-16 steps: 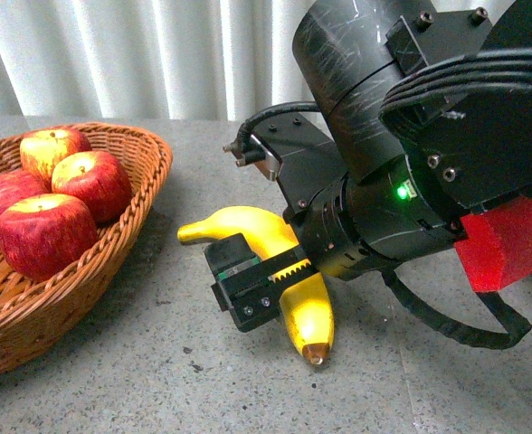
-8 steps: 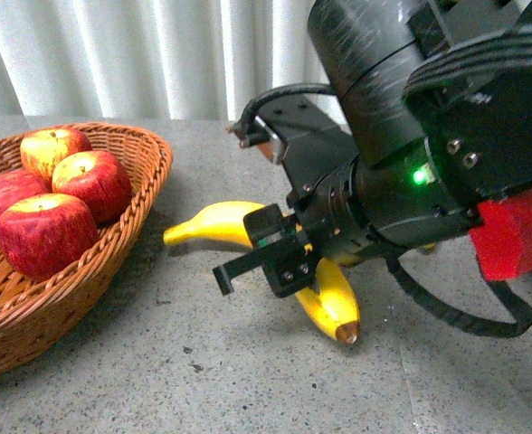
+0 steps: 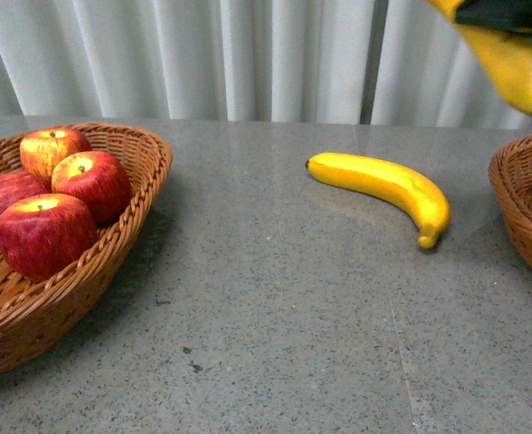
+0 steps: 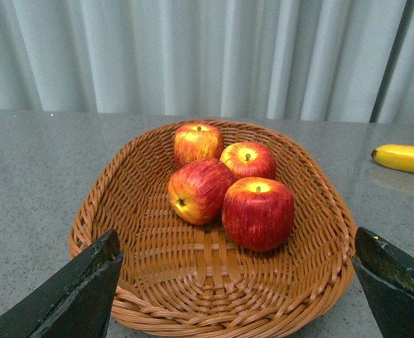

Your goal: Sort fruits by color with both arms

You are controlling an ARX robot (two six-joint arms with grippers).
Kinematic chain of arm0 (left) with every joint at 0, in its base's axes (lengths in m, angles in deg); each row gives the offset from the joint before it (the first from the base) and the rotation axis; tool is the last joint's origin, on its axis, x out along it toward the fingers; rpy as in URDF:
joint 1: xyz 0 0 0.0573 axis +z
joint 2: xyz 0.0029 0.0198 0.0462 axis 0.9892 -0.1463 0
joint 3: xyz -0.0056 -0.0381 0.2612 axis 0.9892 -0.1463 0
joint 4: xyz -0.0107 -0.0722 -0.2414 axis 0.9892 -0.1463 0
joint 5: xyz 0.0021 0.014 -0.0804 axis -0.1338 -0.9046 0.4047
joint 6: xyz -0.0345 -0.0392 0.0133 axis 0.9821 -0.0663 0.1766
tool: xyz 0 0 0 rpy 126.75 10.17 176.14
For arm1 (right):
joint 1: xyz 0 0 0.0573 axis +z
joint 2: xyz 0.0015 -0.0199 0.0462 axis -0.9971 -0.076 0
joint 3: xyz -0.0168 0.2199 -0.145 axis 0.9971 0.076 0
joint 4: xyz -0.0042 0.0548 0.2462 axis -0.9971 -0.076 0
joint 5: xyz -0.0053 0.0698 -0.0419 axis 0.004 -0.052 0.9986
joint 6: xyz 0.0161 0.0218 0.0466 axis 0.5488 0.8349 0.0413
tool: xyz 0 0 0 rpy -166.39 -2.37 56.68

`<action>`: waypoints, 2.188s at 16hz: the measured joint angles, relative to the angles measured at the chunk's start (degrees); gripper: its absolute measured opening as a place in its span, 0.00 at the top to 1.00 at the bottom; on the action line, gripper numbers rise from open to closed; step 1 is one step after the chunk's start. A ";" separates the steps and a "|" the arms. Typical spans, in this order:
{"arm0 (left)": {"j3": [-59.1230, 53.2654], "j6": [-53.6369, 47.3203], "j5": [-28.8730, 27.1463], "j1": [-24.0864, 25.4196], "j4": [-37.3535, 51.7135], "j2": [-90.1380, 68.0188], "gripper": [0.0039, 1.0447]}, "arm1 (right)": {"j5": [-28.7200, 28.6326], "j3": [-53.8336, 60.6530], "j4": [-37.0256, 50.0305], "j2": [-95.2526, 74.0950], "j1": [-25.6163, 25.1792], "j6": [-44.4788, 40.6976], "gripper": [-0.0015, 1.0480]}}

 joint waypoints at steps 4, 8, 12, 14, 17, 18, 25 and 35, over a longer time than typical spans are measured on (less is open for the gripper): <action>0.00 0.00 0.00 0.00 0.00 0.00 0.06 | -3.93 11.50 2.45 5.27 -13.73 -9.92 0.66; 0.00 0.00 0.00 0.00 0.00 0.00 0.06 | -7.30 16.46 -1.88 5.49 -29.33 -24.30 0.66; 0.00 0.00 0.00 0.00 0.00 0.00 0.06 | -11.50 16.55 -12.66 8.74 -28.24 -29.35 0.50; 0.00 0.00 0.00 0.00 0.00 0.00 0.06 | -11.87 14.97 -13.00 11.82 -23.82 -28.89 0.31; 0.00 0.00 0.00 0.00 0.00 0.00 0.06 | -8.20 7.82 -8.26 8.66 -14.16 -23.32 0.05; 0.00 0.00 0.00 0.00 0.00 0.00 0.06 | -7.30 4.96 -6.29 5.99 -10.71 -21.11 0.07; 0.00 0.00 0.00 0.00 0.00 0.00 0.06 | -1.40 -23.39 -12.07 -23.32 5.55 -14.10 0.06; 0.00 0.00 0.00 0.00 0.00 0.00 0.06 | 4.20 -33.62 -23.78 -34.53 1.95 -17.84 0.06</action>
